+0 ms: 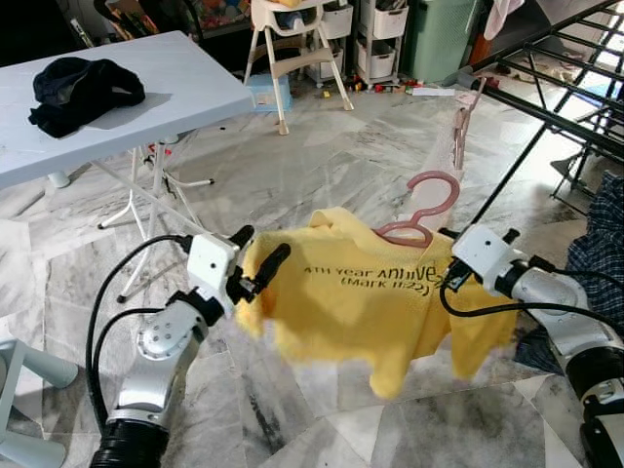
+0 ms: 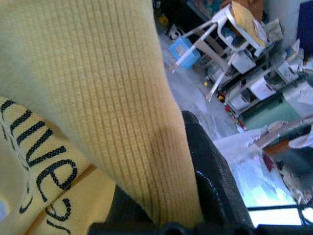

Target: Hang hanger

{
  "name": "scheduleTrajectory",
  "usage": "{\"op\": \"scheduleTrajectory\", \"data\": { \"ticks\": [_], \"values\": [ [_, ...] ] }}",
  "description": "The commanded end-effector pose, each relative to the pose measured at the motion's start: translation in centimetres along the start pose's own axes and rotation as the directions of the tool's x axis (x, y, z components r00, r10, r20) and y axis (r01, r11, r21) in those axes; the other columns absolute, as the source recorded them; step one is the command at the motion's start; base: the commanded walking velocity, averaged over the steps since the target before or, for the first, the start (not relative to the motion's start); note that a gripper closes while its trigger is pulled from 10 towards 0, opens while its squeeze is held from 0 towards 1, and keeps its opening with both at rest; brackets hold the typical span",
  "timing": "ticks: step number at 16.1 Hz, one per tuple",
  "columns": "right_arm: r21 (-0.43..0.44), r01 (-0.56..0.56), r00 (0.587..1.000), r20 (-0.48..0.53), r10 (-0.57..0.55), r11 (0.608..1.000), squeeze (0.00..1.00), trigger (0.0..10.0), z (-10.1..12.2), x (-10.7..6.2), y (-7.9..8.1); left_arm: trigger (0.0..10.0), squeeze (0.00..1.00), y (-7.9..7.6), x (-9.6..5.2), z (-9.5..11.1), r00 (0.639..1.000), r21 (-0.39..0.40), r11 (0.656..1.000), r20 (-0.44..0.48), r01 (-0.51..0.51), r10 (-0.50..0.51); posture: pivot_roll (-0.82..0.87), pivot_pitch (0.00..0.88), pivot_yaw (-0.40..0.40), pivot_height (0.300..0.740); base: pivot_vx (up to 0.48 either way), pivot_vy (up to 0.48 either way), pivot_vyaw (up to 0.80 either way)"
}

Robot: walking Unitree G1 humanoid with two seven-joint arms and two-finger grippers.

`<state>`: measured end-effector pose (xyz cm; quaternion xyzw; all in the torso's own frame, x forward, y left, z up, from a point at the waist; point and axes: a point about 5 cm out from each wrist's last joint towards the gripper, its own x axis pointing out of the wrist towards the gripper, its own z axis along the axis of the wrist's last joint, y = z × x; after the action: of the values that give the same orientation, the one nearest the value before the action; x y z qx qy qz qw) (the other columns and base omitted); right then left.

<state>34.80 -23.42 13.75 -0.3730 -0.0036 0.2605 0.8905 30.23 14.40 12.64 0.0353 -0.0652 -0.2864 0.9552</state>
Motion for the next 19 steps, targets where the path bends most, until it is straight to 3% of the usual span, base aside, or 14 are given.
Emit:
{"op": "scheduleTrajectory", "data": {
  "ticks": [1, 7, 9, 14, 19],
  "values": [
    [-0.027, 0.036, 0.994, 0.105, -0.033, 0.999, 0.00, 0.0, 2.3, 0.6, -1.5, 10.0, 1.00, -0.1, 0.1, 0.1, 1.000, -0.008, 1.000, -0.003, 0.001, -0.001, -0.10, 0.056, 0.058, 0.740, 0.000, 0.000, 0.00],
    [0.040, 0.010, 0.981, 0.194, -0.018, 0.999, 0.00, 0.0, 3.6, 1.7, 0.3, 10.0, 1.00, 0.8, 0.9, -0.2, 0.984, -0.020, 0.985, -0.033, -0.174, 0.173, -0.11, 0.046, 0.062, 0.740, 0.000, 0.000, 0.00],
    [0.113, 0.017, 0.975, 0.217, -0.041, 0.993, 0.00, 0.0, 4.0, 2.2, 0.8, 10.0, 1.00, 0.9, 1.4, -0.1, 0.977, -0.023, 0.978, -0.055, -0.206, 0.205, -0.11, 0.037, 0.063, 0.740, 0.000, 0.000, 0.00],
    [0.200, -0.004, 0.963, 0.264, -0.050, 0.980, 0.00, 0.0, 4.9, 2.6, 2.1, 10.0, 1.00, 0.2, 1.3, -0.6, 0.954, -0.012, 0.957, -0.087, -0.289, 0.287, -0.11, 0.029, 0.055, 0.740, 0.000, 0.000, 0.00],
    [0.260, -0.008, 0.955, 0.287, -0.069, 0.966, 0.00, 0.0, 5.6, 2.4, 2.0, 10.0, 1.00, 0.5, 1.5, 0.0, 0.919, -0.001, 0.921, -0.068, -0.389, 0.388, -0.11, 0.049, 0.051, 0.740, 0.000, 0.000, 0.00]
  ]
}}
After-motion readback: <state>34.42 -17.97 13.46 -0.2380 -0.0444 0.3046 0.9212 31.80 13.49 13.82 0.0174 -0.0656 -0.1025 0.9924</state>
